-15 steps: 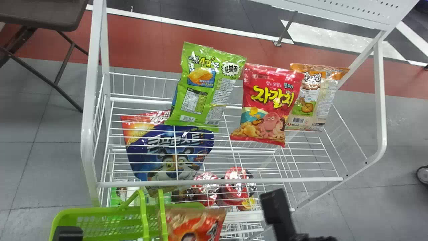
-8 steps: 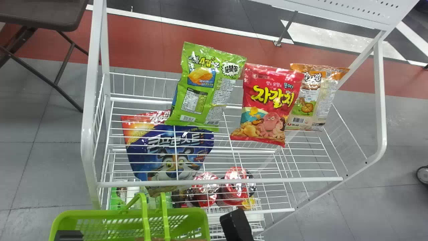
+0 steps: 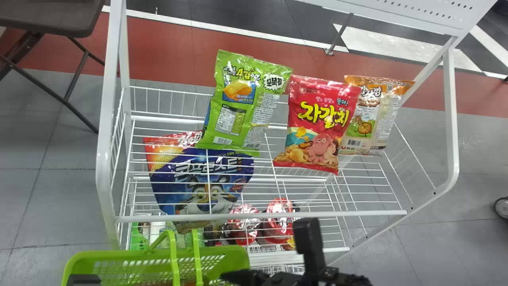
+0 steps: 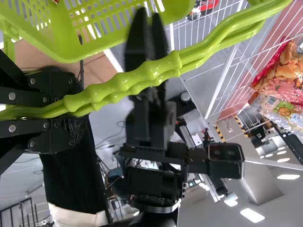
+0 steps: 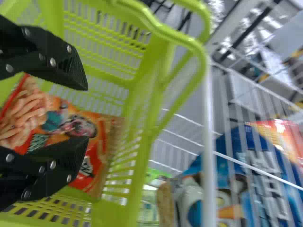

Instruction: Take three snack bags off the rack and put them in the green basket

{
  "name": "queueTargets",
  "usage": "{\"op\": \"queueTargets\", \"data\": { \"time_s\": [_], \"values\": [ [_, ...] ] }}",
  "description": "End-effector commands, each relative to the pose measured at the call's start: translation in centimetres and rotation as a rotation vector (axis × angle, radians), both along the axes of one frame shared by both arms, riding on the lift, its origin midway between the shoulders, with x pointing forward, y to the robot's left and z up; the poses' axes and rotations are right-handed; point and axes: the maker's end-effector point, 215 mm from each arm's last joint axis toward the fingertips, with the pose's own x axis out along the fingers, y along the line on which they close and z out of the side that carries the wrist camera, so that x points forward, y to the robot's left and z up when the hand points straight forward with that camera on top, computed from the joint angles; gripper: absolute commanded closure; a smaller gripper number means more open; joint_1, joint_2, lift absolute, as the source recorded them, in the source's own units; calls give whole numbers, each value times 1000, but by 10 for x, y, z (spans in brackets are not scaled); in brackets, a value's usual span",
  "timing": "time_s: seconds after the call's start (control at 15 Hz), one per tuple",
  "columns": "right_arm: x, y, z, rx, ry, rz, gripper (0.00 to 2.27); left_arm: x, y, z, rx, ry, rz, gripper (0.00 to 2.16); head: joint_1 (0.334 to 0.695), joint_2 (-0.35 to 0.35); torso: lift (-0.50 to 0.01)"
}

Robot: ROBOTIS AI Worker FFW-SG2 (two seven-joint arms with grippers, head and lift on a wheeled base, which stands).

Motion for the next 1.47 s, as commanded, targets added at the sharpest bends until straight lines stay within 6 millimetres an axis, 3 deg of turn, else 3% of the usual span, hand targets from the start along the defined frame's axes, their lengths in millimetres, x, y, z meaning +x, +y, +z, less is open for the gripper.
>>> {"op": "queueTargets", "data": {
  "time_s": [0.0, 0.2, 0.33, 0.47, 0.6, 0.73, 1.0, 1.07, 1.13, 1.2, 1.27, 1.4],
  "values": [
    [52, -42, 41, 2, -209, -128, 60, 0, 0, -1, 3, 0, 1, 1544, 695, -350, -26],
    [117, -111, 121, -109, -595, -324, 70, -1, -1, -3, 14, -3, -3, 1544, 695, -350, -26],
    [138, -156, 165, -204, -809, -470, 93, -3, -2, -6, 30, -6, -10, 1544, 695, -350, -26],
    [155, -192, 186, -302, -929, -588, 97, -3, -1, -7, 34, -6, -12, 1544, 695, -350, -26],
    [184, -211, 174, -350, -917, -628, 97, -4, -2, -7, 34, -5, -15, 1544, 695, -350, -26],
    [214, -225, 142, -384, -830, -646, 97, -8, -3, -9, 44, 4, -23, 1544, 695, -350, -26],
    [246, -237, 106, -391, -740, -663, 110, -7, -1, -12, 58, 2, -25, 1544, 695, -350, -26],
    [249, -240, 105, -394, -734, -666, 211, -7, 0, -12, 60, 3, -25, 1544, 695, -350, -26],
    [252, -239, 100, -389, -715, -652, 596, -6, 0, -13, 64, 3, -25, 1544, 695, -350, -26],
    [252, -242, 101, -392, -714, -649, 1406, -5, 1, -13, 68, 0, -24, 1544, 695, -350, -26],
    [253, -241, 99, -386, -700, -635, 1966, -4, 1, -15, 76, -3, -22, 1544, 695, -350, -26],
    [252, -236, 103, -375, -707, -621, 2165, -3, -2, -16, 83, -8, -28, 1544, 695, -350, -26]
  ]
}}
